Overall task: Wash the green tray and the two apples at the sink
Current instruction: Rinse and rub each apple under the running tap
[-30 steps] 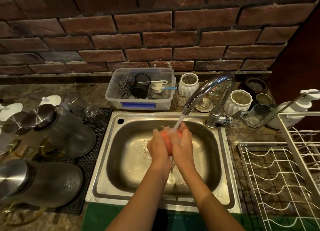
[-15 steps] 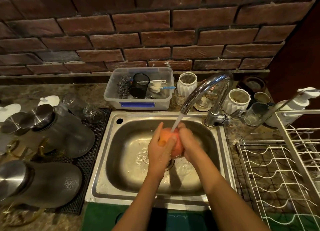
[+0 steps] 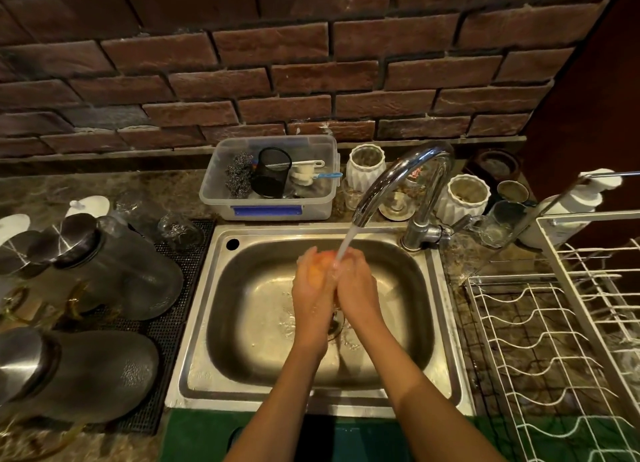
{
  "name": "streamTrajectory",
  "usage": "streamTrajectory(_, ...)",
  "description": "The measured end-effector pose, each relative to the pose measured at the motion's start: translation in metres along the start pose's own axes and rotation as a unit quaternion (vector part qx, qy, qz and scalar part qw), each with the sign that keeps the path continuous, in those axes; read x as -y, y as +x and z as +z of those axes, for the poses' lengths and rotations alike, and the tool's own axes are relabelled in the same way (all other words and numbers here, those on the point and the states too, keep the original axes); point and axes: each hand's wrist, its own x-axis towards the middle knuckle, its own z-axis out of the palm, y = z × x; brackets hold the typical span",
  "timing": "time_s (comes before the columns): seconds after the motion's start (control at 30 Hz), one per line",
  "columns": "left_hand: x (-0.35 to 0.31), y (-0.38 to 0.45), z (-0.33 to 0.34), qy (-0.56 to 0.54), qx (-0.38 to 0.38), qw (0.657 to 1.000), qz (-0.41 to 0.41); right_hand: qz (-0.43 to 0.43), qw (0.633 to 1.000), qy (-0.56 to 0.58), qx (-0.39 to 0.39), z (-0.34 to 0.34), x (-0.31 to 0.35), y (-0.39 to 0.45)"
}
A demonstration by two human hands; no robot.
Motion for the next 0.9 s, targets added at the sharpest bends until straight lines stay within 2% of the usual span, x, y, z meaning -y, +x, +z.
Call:
streamTrajectory(0.17,-0.002,0.001,-0.002,-0.084,-0.005,0.995,-0.049,-0.039,0.998,-0.054,0.023,-0.001,-0.004,-0.004)
streamTrajectory(0.37,-0.003,0.001,0.002,-0.097,-0.018,0.994,-0.053,-0.049,0.998,0.027,0.009,-0.001,-0.021,-0.019)
streamTrajectory(0.5,0.0,-0.005,0.0,-0.119,-0.023,0.99,-0.077,-0.099,0.994,-0.004,0.048,-0.018,-0.047,-0.046)
streamTrajectory(0.63,-0.003,-0.004,-0.001,-0.121,-0.04,0.982,-0.136,-0.104,0.983,-0.153,0.011,-0.051,-0.102,-0.075)
streamTrajectory(0.73,-0.007,-0.002,0.0,-0.104,-0.064,0.978,-0.172,-0.113,0.946,-0.297,-0.061,-0.083,-0.146,-0.095)
streamTrajectory(0.8,-0.008,-0.001,0.001,-0.093,-0.069,0.975,-0.188,-0.07,0.918,-0.382,-0.077,-0.102,-0.167,-0.105)
streamTrajectory(0.9,-0.008,-0.002,0.001,-0.076,-0.06,0.977,-0.189,-0.006,0.895,-0.44,-0.07,-0.122,-0.19,-0.114)
